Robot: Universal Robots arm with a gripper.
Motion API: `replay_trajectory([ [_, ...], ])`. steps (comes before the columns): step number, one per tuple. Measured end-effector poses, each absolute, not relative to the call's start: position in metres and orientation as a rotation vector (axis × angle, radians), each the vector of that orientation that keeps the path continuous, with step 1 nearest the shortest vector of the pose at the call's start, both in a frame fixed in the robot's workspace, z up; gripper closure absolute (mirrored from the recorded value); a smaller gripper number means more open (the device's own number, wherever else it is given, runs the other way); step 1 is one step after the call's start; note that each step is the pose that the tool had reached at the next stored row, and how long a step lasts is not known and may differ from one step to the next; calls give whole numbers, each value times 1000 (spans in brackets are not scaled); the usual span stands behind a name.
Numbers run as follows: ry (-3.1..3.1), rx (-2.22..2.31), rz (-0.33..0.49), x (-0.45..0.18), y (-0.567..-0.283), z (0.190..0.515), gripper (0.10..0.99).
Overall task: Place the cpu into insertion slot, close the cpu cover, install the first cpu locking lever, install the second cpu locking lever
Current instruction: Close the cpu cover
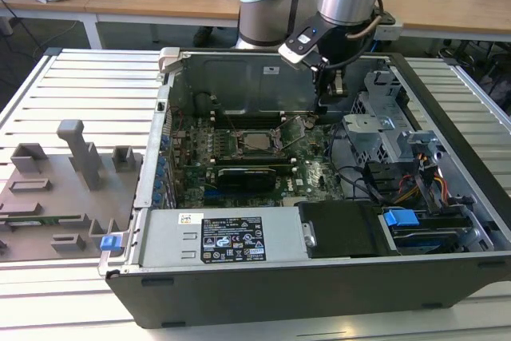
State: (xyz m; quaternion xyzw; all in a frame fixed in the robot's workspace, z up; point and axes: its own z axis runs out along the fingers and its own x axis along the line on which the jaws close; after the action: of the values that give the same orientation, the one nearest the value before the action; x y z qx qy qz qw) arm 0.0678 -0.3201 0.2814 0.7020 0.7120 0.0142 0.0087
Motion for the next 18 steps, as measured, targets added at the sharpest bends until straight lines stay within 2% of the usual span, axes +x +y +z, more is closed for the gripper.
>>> replay_trajectory([
  [9,2225,2193,44,69,-320,273,980],
  [14,2252,2220,-15,77,-320,269,980],
  [18,2252,2221,-15,77,-320,261,980],
])
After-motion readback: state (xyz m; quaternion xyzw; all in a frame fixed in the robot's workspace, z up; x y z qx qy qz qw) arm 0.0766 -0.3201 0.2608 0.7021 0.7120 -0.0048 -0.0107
